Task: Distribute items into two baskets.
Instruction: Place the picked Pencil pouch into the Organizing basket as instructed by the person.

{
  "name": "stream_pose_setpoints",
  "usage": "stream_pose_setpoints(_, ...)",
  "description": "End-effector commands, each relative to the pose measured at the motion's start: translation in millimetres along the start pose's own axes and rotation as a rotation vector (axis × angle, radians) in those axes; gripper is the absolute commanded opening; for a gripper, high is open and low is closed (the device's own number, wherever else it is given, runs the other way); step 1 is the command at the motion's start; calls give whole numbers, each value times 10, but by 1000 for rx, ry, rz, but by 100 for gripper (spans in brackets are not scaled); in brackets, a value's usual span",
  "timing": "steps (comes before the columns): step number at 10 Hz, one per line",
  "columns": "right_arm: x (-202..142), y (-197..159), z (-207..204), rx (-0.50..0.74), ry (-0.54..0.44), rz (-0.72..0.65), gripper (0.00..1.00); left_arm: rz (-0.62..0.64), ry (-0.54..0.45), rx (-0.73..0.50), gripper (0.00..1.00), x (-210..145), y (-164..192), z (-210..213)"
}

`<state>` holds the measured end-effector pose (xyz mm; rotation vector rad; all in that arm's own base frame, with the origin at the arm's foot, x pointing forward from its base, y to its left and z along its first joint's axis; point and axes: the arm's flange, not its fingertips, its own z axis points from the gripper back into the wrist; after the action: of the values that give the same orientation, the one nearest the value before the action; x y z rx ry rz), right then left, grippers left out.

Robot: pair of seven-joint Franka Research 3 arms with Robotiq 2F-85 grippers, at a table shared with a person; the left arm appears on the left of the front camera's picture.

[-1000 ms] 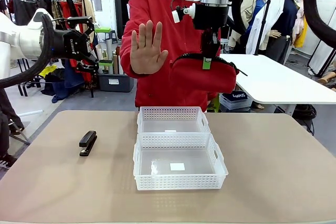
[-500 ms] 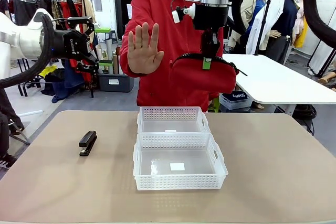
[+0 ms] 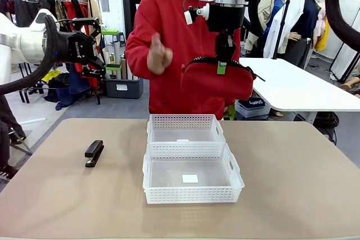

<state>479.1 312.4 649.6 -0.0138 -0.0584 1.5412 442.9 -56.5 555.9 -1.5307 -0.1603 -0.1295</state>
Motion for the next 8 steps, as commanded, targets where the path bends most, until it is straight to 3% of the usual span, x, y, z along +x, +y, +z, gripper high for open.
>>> stream_pose_setpoints(1, 5, 14, 32, -6, -3, 2, 0, -4, -1, -3, 100, 1, -20, 9)
stream_pose_setpoints(8, 5, 14, 32, -6, -3, 2, 0, -4, -1, -3, 100, 1, -20, 9)
